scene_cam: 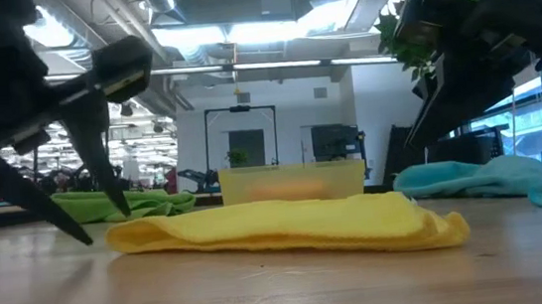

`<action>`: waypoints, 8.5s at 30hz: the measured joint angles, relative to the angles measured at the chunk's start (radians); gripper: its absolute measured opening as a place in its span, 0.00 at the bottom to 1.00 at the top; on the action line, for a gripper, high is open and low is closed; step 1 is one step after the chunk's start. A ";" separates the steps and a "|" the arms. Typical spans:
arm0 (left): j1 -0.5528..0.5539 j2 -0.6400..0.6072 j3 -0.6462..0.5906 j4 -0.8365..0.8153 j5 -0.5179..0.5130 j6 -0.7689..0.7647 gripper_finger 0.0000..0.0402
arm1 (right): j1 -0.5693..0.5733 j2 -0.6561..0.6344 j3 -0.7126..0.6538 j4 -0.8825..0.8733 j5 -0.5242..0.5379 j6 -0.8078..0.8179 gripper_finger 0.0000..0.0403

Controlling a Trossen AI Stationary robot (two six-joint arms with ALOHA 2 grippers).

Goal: Fold microfiber towels
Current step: Fold the yellow microfiber cloth

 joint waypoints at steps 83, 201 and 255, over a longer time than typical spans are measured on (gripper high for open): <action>0.026 0.085 -0.001 0.147 -0.032 -0.060 0.00 | 0.296 0.548 0.302 0.161 0.241 -0.446 0.04; 0.439 -0.220 -0.360 0.587 0.182 -0.577 0.29 | -0.053 0.321 -0.081 0.737 0.232 -0.051 0.28; 0.116 -0.019 -0.266 0.493 0.139 -0.795 0.28 | -0.205 0.279 -0.082 0.440 0.104 0.000 0.23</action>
